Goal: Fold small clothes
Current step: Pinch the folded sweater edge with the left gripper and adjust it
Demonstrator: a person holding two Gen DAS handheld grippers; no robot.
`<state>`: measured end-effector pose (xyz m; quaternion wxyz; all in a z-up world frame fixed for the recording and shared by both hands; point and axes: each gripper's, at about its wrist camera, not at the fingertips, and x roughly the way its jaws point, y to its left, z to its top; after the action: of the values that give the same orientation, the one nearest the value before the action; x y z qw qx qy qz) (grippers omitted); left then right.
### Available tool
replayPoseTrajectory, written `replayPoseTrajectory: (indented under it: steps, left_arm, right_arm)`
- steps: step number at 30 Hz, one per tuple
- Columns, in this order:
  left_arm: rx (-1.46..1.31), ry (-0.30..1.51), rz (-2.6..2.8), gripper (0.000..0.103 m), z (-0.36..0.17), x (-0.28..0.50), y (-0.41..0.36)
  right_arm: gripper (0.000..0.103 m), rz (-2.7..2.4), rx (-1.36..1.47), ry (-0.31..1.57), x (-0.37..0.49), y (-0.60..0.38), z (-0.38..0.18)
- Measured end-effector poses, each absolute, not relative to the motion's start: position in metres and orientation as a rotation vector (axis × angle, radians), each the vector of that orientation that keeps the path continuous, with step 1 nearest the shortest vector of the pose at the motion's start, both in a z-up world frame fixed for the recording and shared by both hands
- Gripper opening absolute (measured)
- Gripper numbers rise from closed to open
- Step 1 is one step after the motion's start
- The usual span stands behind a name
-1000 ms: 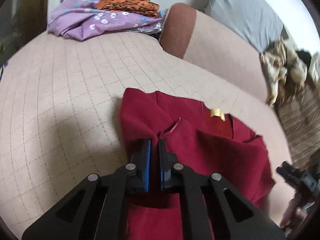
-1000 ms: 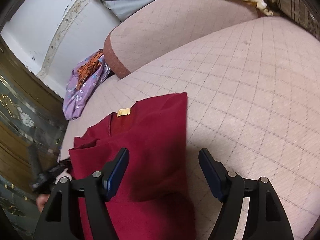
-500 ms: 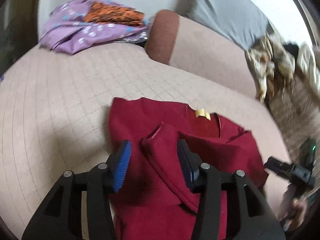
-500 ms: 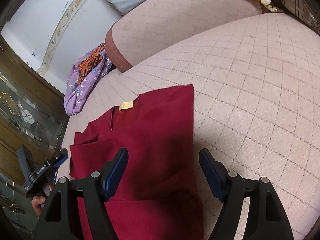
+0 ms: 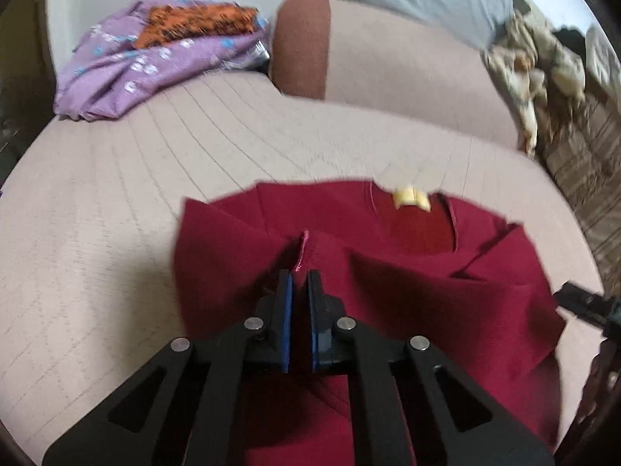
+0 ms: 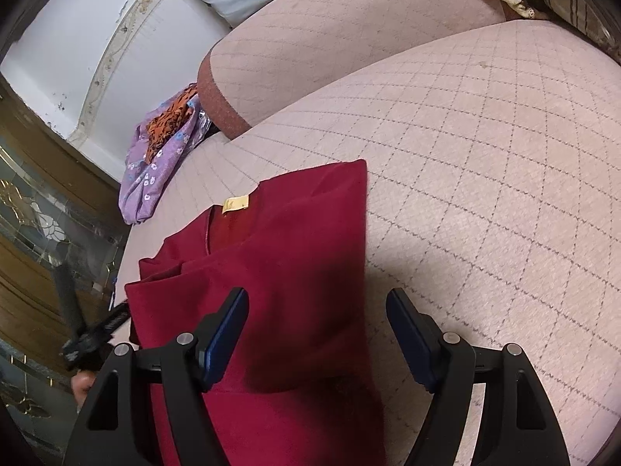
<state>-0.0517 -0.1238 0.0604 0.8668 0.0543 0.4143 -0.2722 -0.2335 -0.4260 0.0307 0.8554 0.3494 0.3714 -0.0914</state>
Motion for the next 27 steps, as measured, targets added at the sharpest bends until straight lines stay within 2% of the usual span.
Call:
replayPoseTrajectory:
  steps: [5,7,12,13,14,15,16,19,23,24,25,27]
  left_arm:
    - [-0.024,0.883,-0.505,0.005,0.063,-0.045,-0.085]
    - [-0.026,0.91,-0.505,0.005,0.054,-0.043,-0.085]
    - [-0.025,0.891,-0.541,0.005,0.058,-0.053,-0.093]
    - [-0.026,0.884,-0.547,0.005,0.059,-0.055,-0.094]
    - [-0.026,0.878,-0.551,0.005,0.06,-0.058,-0.093]
    - [-0.03,0.872,-0.553,0.005,0.061,-0.06,-0.092]
    - [-0.035,0.869,-0.554,0.005,0.062,-0.062,-0.09]
    - [-0.005,0.891,-0.504,0.005,0.054,-0.06,-0.088]
    - [0.028,0.974,-0.431,0.005,0.029,-0.051,-0.092]
    - [0.028,0.968,-0.428,0.005,0.031,-0.053,-0.091]
    - [0.029,0.962,-0.423,0.006,0.034,-0.054,-0.09]
    - [0.01,0.942,-0.414,0.008,0.041,-0.058,-0.085]
  right_arm:
    - [0.076,-0.233,0.65,0.781,-0.226,-0.427,0.046]
    - [0.085,-0.248,0.624,0.803,-0.215,-0.429,0.045]
    - [0.084,-0.249,0.569,0.906,-0.176,-0.432,0.024]
    - [0.077,-0.222,0.548,0.931,-0.168,-0.43,0.019]
    - [0.065,-0.198,0.492,0.935,-0.161,-0.424,0.017]
    - [0.037,-0.234,0.428,0.937,-0.16,-0.42,0.018]
    - [0.026,-0.257,0.376,0.925,-0.161,-0.417,0.022]
    - [0.014,-0.284,0.384,0.884,-0.176,-0.428,0.032]
    - [0.015,-0.34,0.464,0.903,-0.184,-0.451,0.012]
    - [0.02,-0.348,0.499,0.892,-0.188,-0.456,0.011]
    - [0.033,-0.363,0.526,0.887,-0.191,-0.46,0.013]
    - [0.043,-0.401,0.559,0.876,-0.204,-0.467,0.026]
